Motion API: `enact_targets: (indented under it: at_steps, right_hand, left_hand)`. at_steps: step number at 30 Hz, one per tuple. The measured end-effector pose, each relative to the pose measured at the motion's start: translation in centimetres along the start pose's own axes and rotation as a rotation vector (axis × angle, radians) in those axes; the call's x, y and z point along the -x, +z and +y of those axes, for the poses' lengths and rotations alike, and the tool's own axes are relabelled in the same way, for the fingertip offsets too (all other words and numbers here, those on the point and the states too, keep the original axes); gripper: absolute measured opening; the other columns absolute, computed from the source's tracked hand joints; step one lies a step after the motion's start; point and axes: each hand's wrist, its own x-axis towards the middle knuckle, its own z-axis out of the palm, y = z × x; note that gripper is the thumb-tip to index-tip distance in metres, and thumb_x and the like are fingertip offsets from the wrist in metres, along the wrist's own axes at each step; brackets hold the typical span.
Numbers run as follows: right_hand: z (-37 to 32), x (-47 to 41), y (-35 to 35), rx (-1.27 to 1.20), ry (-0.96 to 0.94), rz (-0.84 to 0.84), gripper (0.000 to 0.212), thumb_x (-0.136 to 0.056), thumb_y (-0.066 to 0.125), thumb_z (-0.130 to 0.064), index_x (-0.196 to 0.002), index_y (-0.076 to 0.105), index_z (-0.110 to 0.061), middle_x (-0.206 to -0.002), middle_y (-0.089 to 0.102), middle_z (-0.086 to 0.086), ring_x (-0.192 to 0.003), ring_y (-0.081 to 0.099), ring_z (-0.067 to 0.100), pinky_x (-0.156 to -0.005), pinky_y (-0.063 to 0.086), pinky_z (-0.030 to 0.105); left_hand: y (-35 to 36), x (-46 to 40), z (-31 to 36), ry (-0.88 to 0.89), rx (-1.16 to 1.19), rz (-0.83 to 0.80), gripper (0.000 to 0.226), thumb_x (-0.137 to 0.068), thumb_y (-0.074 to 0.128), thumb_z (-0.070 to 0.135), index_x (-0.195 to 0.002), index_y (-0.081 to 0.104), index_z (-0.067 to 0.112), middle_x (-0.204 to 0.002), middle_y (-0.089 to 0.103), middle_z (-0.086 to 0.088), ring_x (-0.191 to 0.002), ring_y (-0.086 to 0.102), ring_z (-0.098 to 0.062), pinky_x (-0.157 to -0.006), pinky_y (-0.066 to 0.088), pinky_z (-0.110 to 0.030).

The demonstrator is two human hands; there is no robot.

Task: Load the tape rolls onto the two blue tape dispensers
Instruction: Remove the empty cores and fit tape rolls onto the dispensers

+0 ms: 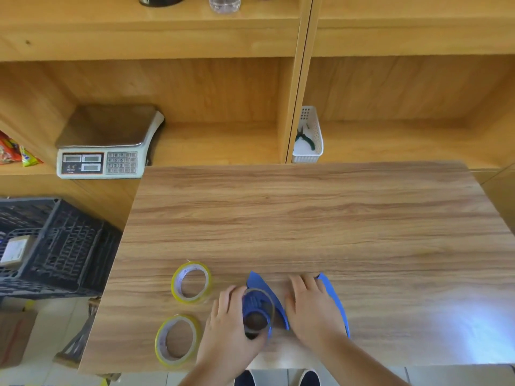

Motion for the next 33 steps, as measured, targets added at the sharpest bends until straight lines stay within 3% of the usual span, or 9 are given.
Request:
enact_targets:
  at_steps: [2,4,8,16,33]
  right_hand:
    - [0.0,-0.8,-1.2,0.005,0.006,0.066,0.052,-0.1,0.041,-0.039,-0.149,0.039,-0.026,-0.152,0.045,-0.001,-0.137,0.041,0.027,-0.107,0.044,0.042]
    - [0.2,-1.8,-2.2,-0.011,0.042,0.04,0.061,-0.1,0.039,-0.044,-0.158,0.024,-0.031,-0.167,0.024,-0.002,-0.151,0.023,0.029,-0.119,0.033,0.046]
    - [0.5,-4.0,-3.4,-0.027,0.087,0.029,0.067,-0.098,0.034,-0.054,-0.159,0.011,-0.04,-0.172,0.004,-0.005,-0.158,0.006,0.028,-0.124,0.02,0.052]
    - [1.4,-7.0,-3.4,-0.02,0.143,0.023,0.069,-0.097,0.032,-0.056,-0.158,0.005,-0.042,-0.173,-0.003,-0.004,-0.158,0.0,0.032,-0.124,0.016,0.059]
    - [3.9,-8.1,-2.6,-0.046,0.199,0.008,0.071,-0.097,0.034,-0.063,-0.158,0.006,-0.042,-0.173,0.004,-0.005,-0.158,0.007,0.028,-0.125,0.018,0.053]
  left_hand:
    - [-1.1,-2.0,0.2,0.005,0.005,0.034,0.089,-0.064,0.071,0.057,-0.142,0.04,0.028,-0.127,0.04,0.016,-0.122,0.049,-0.011,-0.1,0.048,-0.031]
    - [-2.2,-4.7,0.6,-0.015,0.0,0.055,0.088,-0.066,0.074,0.048,-0.144,0.039,0.025,-0.124,0.044,0.012,-0.123,0.05,-0.015,-0.102,0.046,-0.032]
    - [-3.0,-10.2,1.5,-0.082,-0.014,0.053,0.09,-0.071,0.08,0.04,-0.148,0.036,0.02,-0.132,0.047,0.001,-0.127,0.047,-0.023,-0.106,0.044,-0.037]
    - [-0.2,-17.3,1.2,-0.157,0.019,-0.007,0.094,-0.071,0.082,0.027,-0.15,0.031,0.02,-0.137,0.045,-0.002,-0.132,0.045,-0.026,-0.108,0.044,-0.038]
    - [2.6,-22.5,-0.3,-0.251,0.063,-0.075,0.095,-0.077,0.084,0.031,-0.152,0.028,0.022,-0.143,0.04,-0.005,-0.134,0.042,-0.03,-0.11,0.042,-0.044]
